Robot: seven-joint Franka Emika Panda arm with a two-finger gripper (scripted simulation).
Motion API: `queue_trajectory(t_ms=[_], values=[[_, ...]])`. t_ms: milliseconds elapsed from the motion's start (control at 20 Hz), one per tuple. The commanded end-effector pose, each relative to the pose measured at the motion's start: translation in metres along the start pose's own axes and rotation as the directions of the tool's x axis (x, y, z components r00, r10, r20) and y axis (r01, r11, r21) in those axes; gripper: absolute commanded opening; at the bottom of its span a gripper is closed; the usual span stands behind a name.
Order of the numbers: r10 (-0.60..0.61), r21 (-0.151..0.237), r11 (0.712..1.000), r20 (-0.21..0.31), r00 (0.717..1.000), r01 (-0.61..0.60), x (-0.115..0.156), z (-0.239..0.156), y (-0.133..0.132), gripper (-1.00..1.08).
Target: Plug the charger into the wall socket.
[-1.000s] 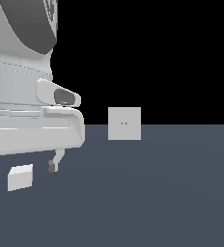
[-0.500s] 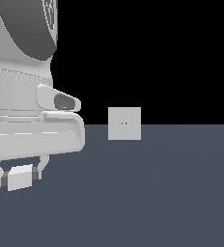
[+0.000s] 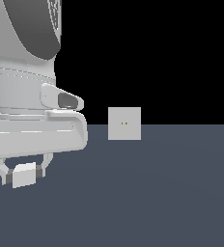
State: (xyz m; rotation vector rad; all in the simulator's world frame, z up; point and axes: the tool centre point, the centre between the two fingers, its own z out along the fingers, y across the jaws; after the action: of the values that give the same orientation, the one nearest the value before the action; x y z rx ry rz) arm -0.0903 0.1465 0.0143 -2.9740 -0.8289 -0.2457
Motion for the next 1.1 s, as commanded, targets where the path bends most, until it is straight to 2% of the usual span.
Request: queue_trajectory(t_ms=[0, 200, 400, 750, 1050], values=[[0.022, -0.004, 1.000, -0.001, 1.000, -0.022, 0.003, -0.004, 0.010, -1.00], [0.087, -0.013, 0.996, -0.002, 0.996, -0.087, 0.008, -0.015, 0.039, -1.00], [0.188, -0.029, 0.982, -0.005, 0.982, -0.188, 0.014, -0.033, 0.085, -1.00], [0.374, -0.060, 0.926, -0.014, 0.927, -0.374, 0.011, -0.069, 0.173, -1.00], [0.453, -0.075, 0.888, -0.020, 0.891, -0.453, 0.004, -0.086, 0.211, -1.00]])
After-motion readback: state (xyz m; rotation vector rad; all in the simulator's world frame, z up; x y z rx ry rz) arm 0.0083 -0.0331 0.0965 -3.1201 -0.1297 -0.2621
